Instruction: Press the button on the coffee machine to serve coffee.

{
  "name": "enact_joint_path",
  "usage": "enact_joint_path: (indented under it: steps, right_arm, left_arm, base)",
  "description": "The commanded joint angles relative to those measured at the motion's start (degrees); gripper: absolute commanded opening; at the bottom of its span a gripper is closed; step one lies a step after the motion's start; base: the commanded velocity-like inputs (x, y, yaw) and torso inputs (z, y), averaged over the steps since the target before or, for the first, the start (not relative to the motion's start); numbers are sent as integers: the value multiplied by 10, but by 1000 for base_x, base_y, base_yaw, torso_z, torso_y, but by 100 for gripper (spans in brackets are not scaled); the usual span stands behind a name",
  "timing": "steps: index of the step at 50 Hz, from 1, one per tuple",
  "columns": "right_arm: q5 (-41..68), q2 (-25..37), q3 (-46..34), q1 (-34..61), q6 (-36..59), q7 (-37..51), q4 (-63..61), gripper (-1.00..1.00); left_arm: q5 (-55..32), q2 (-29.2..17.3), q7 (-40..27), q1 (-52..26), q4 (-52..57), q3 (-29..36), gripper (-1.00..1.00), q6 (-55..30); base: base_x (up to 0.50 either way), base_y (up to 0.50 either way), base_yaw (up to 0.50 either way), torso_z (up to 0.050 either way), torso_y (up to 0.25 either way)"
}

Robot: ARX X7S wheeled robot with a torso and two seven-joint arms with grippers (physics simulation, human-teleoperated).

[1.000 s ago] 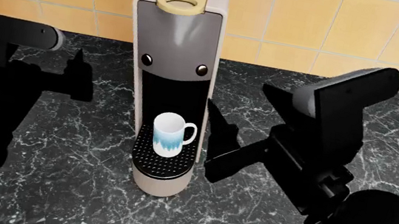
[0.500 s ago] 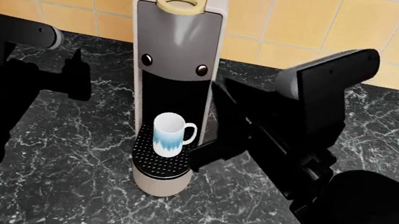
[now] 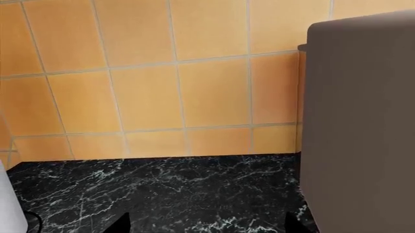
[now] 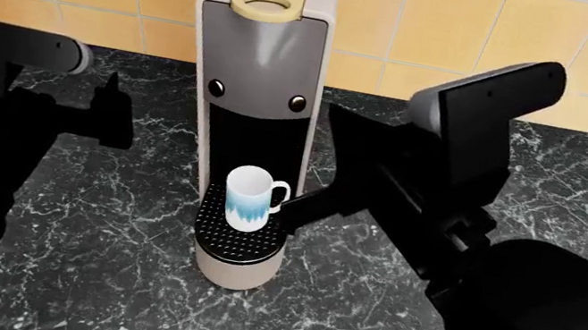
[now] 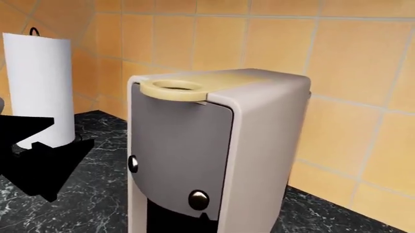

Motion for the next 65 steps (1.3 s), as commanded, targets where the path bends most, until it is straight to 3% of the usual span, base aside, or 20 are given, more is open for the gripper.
enact_joint_path:
  steps: [1,65]
  right_arm:
    - [-27,-1,-9,-9,-29,-14,8,-100]
    - [-113,-6,-123,15,-129,-99,137,-100]
  left_arm:
    - [11,2,4,7,-7,-4,100,22]
    - [8,3,-12,31,-12,3,100,43]
  base:
    - [0,0,0,0,0]
    - [0,0,0,0,0]
